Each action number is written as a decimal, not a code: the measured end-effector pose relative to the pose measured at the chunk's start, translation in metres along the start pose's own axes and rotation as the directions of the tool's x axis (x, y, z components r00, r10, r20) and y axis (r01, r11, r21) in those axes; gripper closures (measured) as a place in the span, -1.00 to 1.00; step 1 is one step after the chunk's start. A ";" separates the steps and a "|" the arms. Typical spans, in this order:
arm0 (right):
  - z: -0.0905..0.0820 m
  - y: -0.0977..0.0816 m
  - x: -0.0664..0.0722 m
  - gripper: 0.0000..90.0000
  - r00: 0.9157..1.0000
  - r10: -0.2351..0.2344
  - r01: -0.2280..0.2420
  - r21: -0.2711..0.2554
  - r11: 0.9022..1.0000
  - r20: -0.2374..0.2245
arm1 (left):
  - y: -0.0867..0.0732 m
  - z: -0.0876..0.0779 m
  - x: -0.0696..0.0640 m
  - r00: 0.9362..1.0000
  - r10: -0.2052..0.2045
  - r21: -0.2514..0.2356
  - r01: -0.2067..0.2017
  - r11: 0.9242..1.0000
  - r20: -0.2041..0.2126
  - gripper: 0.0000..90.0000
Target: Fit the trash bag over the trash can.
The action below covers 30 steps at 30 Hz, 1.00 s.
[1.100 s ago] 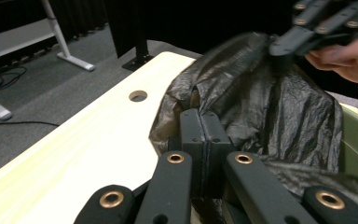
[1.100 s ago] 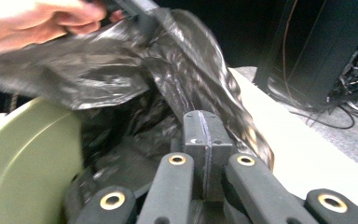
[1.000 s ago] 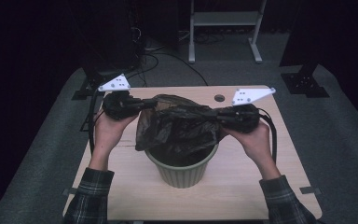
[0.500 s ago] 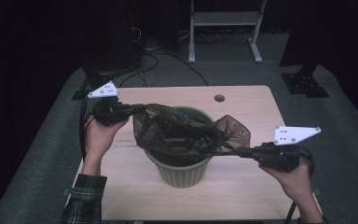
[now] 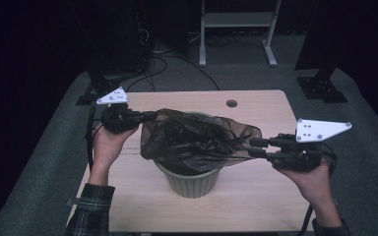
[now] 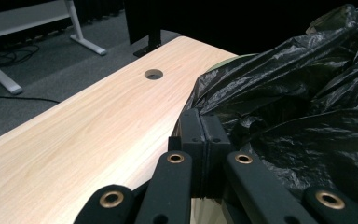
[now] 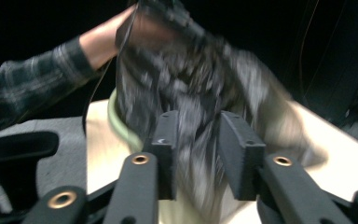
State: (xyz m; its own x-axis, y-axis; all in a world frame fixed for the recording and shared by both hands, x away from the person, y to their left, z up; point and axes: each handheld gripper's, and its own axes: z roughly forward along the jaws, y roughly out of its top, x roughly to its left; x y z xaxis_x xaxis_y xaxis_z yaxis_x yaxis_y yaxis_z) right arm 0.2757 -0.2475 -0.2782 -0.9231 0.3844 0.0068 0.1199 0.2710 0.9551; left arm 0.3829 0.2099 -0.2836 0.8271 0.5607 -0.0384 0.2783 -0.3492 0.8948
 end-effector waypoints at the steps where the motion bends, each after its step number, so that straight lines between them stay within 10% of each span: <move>1: 0.001 0.007 -0.001 0.44 1.000 -0.010 0.010 -0.011 1.000 0.010 | 0.001 0.001 -0.001 1.000 0.000 -0.002 0.000 1.000 0.000 1.00; 9: 0.048 0.038 -0.029 0.24 0.997 -0.035 0.030 0.059 0.998 0.070 | 0.002 0.003 -0.003 1.000 0.007 -0.003 -0.007 1.000 0.011 1.00; 14: 0.080 0.036 -0.061 0.19 0.996 0.028 -0.037 0.109 0.993 0.086 | 0.001 0.003 -0.003 1.000 0.011 -0.003 -0.011 1.000 0.017 1.00; 18: 0.099 0.029 -0.075 0.91 0.997 0.058 -0.064 0.134 0.989 0.045 | 0.001 0.006 -0.001 1.000 0.016 -0.002 -0.016 1.000 0.017 1.00; 24: 0.110 0.024 -0.092 1.00 0.994 0.095 -0.102 0.120 0.987 0.060 | -0.001 0.012 0.005 1.000 0.013 -0.003 -0.013 1.000 0.016 1.00; 30: 0.106 0.028 -0.093 0.17 0.992 0.123 -0.124 0.035 0.992 0.027 | 0.001 0.015 0.003 0.999 0.020 -0.017 -0.020 1.000 0.030 1.00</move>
State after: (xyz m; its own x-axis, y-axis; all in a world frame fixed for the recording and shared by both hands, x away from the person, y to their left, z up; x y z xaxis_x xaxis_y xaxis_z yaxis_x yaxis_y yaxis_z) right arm 0.4030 -0.1824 -0.2835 -0.8913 0.4383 0.1164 0.2459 0.2515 0.9361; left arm 0.3931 0.2002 -0.2894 0.8467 0.5310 -0.0333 0.2536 -0.3477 0.9027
